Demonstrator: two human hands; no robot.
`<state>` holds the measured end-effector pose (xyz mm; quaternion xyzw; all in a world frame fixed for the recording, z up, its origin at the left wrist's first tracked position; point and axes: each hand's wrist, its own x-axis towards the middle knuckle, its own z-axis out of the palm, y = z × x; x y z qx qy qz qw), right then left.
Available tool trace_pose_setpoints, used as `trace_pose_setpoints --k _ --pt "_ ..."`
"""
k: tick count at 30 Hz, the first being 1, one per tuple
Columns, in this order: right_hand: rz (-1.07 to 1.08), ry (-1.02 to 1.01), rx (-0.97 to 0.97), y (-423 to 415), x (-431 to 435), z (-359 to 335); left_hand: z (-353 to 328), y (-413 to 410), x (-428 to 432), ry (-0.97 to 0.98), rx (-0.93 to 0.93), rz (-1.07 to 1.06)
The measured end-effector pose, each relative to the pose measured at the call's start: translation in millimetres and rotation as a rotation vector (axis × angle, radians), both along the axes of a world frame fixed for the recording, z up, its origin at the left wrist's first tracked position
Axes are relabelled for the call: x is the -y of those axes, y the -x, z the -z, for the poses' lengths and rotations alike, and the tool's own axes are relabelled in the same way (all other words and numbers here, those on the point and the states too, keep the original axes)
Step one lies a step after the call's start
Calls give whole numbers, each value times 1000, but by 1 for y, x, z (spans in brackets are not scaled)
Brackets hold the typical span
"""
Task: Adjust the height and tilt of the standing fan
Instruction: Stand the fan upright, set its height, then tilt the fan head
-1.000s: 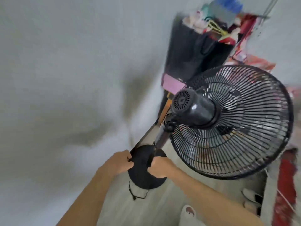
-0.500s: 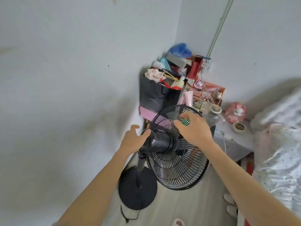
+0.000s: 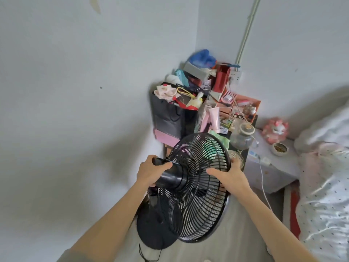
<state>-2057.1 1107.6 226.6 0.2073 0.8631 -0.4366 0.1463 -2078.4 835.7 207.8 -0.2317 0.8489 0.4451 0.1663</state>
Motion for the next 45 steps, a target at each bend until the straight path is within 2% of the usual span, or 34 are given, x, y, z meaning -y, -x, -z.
trace_pose_setpoints --k 6,13,16,21,24,26,31,39,45 --pt "76 -85 31 -28 25 -13 0 15 27 -12 -25 150" --pt "113 -217 16 -40 50 -39 12 13 43 -101 -87 178" --pt "106 -228 18 -45 58 -36 8 22 50 -80 -41 252" --pt "251 -36 -63 -50 62 -22 9 29 50 -1 13 200" --pt "338 257 -97 -44 55 -18 17 22 27 5 -28 91" --pt "334 335 -108 -40 46 -18 18 20 8 21 -77 4" --pt "304 234 -120 -38 44 -18 20 23 -16 129 -135 -136" --pt "240 -59 -166 -32 65 -38 26 28 -10 109 -199 -181" --pt "147 -225 -262 -33 83 -66 32 29 1 -12 -194 -191"
